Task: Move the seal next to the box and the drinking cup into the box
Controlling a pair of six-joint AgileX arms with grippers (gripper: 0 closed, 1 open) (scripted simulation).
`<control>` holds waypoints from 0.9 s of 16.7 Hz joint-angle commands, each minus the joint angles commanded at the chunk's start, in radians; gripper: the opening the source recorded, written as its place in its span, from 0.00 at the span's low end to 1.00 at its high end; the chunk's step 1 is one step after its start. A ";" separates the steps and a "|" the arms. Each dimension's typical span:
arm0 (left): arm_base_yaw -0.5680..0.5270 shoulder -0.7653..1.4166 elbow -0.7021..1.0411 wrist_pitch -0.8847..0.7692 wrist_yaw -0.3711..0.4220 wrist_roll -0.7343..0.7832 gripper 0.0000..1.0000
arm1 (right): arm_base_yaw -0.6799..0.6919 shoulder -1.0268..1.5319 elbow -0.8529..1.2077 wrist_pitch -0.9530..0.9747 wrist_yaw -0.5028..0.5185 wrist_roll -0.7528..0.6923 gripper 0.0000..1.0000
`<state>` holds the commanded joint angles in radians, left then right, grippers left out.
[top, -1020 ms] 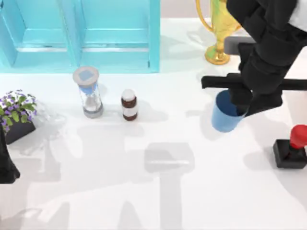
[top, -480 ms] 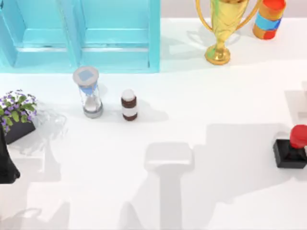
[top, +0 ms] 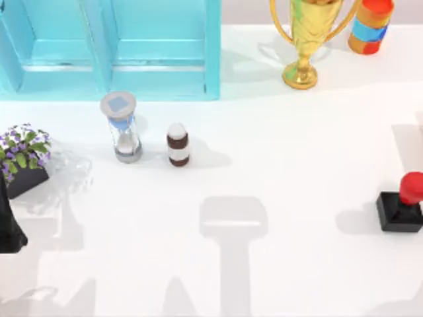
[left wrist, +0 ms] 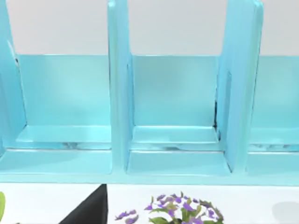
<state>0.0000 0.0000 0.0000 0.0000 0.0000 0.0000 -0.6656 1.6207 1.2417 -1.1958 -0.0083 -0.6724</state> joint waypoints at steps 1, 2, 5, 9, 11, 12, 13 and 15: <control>0.000 0.000 0.000 0.000 0.000 0.000 1.00 | -0.021 -0.007 -0.010 -0.002 0.001 -0.013 0.00; 0.000 0.000 0.000 0.000 0.000 0.000 1.00 | -0.033 -0.012 -0.016 -0.003 0.002 -0.019 0.00; 0.000 0.000 0.000 0.000 0.000 0.000 1.00 | -0.037 -0.013 -0.018 -0.003 0.002 -0.021 0.00; 0.000 0.000 0.000 0.000 0.000 0.000 1.00 | -0.031 -0.005 -0.032 0.013 0.003 -0.017 0.00; 0.000 0.000 0.000 0.000 0.000 0.000 1.00 | -0.025 0.005 -0.080 0.064 0.003 -0.011 0.00; 0.000 0.000 0.000 0.000 0.000 0.000 1.00 | -0.023 0.009 -0.108 0.102 0.002 -0.008 0.00; 0.000 0.000 0.000 0.000 0.000 0.000 1.00 | -0.021 0.010 -0.137 0.149 0.002 -0.005 0.00; 0.000 0.000 0.000 0.000 0.000 0.000 1.00 | -0.016 0.017 -0.197 0.224 0.002 0.000 0.00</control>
<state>0.0000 0.0000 0.0000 0.0000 0.0000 0.0000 -0.6813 1.6379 1.0451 -0.9715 -0.0063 -0.6722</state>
